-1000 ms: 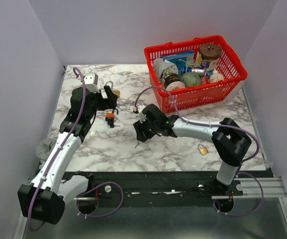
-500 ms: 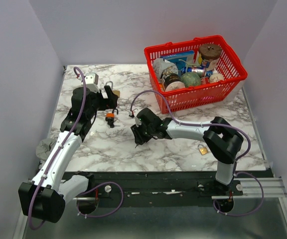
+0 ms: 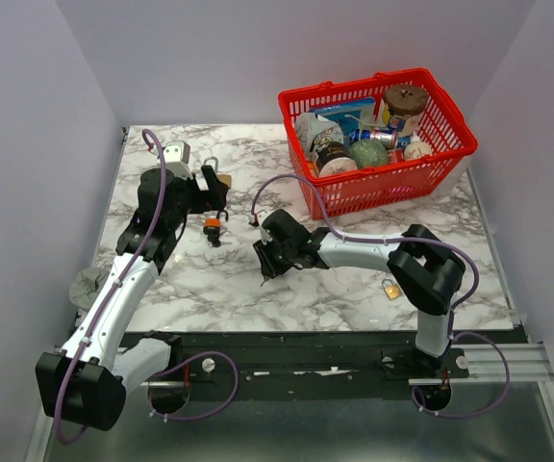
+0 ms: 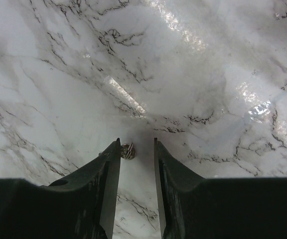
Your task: Unlock with the key
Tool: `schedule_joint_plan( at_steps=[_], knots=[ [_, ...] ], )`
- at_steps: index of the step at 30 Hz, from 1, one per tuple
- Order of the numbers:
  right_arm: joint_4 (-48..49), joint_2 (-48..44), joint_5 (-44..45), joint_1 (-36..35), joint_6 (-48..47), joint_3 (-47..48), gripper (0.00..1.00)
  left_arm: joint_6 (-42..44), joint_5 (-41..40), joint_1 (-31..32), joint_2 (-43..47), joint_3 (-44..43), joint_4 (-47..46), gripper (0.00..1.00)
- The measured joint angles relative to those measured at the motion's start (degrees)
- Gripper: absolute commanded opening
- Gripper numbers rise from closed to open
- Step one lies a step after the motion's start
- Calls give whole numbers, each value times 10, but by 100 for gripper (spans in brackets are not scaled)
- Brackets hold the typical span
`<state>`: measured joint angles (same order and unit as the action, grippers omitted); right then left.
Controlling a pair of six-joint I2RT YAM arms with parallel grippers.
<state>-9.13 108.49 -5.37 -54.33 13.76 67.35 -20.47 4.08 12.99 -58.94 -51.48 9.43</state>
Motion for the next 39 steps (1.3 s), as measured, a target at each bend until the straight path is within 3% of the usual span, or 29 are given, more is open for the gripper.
schedule_joint_plan(
  at_steps=[8,11,15,26,39],
  knots=[
    [-2,9,2,-1,4,1,30,-2,1,0,0,0,0,99],
    [-2,9,2,-2,5,1,22,-2,1,0,0,0,0,99],
    [-4,9,2,-4,9,1,1,-2,1,0,0,0,0,99],
    [-10,-3,9,-5,19,1,1,-2,9,0,-8,0,0,99],
    [-17,-117,44,24,17,-13,1,1,98,5,-21,7,-27,98]
  ],
)
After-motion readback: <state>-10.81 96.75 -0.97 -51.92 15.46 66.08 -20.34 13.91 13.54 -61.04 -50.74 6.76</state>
